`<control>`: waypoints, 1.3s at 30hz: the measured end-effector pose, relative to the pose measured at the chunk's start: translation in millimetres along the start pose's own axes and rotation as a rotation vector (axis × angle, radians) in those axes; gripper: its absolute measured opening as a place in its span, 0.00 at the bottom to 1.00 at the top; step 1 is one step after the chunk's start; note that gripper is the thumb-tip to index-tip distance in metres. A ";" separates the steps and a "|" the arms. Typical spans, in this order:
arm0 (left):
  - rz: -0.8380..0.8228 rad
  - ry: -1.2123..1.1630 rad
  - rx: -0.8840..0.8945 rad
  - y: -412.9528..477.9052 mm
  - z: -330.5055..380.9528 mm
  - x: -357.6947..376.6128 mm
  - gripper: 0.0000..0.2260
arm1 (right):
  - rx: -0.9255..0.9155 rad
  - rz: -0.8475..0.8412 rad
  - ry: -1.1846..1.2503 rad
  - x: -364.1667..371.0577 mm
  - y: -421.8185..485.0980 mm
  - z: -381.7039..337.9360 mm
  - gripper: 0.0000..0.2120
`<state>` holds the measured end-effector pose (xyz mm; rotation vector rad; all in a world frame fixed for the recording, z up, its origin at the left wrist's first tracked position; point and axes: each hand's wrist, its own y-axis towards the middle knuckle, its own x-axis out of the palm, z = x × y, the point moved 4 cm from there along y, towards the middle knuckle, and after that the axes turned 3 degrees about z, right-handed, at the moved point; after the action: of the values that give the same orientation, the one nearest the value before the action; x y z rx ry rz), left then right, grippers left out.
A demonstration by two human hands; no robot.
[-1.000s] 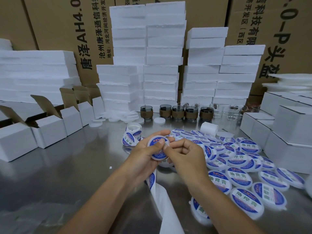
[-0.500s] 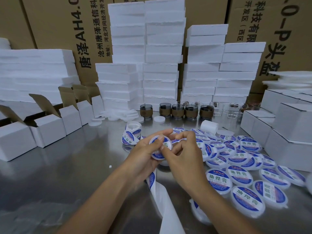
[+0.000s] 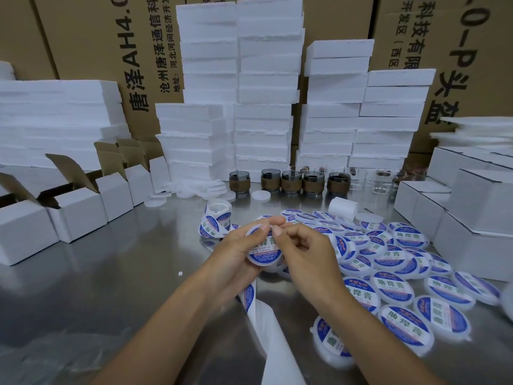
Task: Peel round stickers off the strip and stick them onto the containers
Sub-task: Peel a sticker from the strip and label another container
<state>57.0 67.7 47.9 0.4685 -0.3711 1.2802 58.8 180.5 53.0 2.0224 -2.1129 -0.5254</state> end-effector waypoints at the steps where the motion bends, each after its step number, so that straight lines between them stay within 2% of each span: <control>1: -0.001 -0.004 -0.003 -0.1 -0.1 -0.1 0.11 | -0.010 0.007 -0.004 0.1 -0.3 -0.1 0.07; 5: -0.010 -0.019 0.011 0.0 0.6 0.6 0.11 | -0.047 0.062 0.027 -0.3 -2.1 -2.6 0.01; 11: 0.008 -0.057 0.048 0.8 5.2 -1.0 0.11 | -0.051 0.006 0.047 0.6 -2.1 -3.6 0.02; 16: 0.017 0.163 0.094 0.9 3.2 -2.2 0.18 | -0.034 0.120 0.126 -4.8 -0.3 -3.6 0.03; 19: 0.001 0.277 0.097 -0.4 0.0 -0.7 0.17 | 0.005 0.182 0.179 -8.3 0.8 -3.6 0.02; 24: 0.010 0.341 0.125 -0.4 -0.7 -1.7 0.17 | 0.048 0.183 0.159 -8.9 0.5 -2.7 0.03; 30: 0.039 0.322 0.087 1.8 -2.0 -4.8 0.09 | 0.068 0.184 0.151 -11.9 -0.6 -4.9 0.03; 36: 0.070 0.298 0.086 2.0 -0.3 -5.1 0.09 | 0.052 0.162 0.117 -13.8 1.5 -4.3 0.02; 39: 0.134 0.265 0.116 1.5 3.1 -8.2 0.08 | 0.044 0.224 0.075 -27.5 7.1 -1.9 0.04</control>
<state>53.5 59.7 46.5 0.3702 -0.1066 1.4797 54.7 207.6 60.7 1.7652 -2.2844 -0.3655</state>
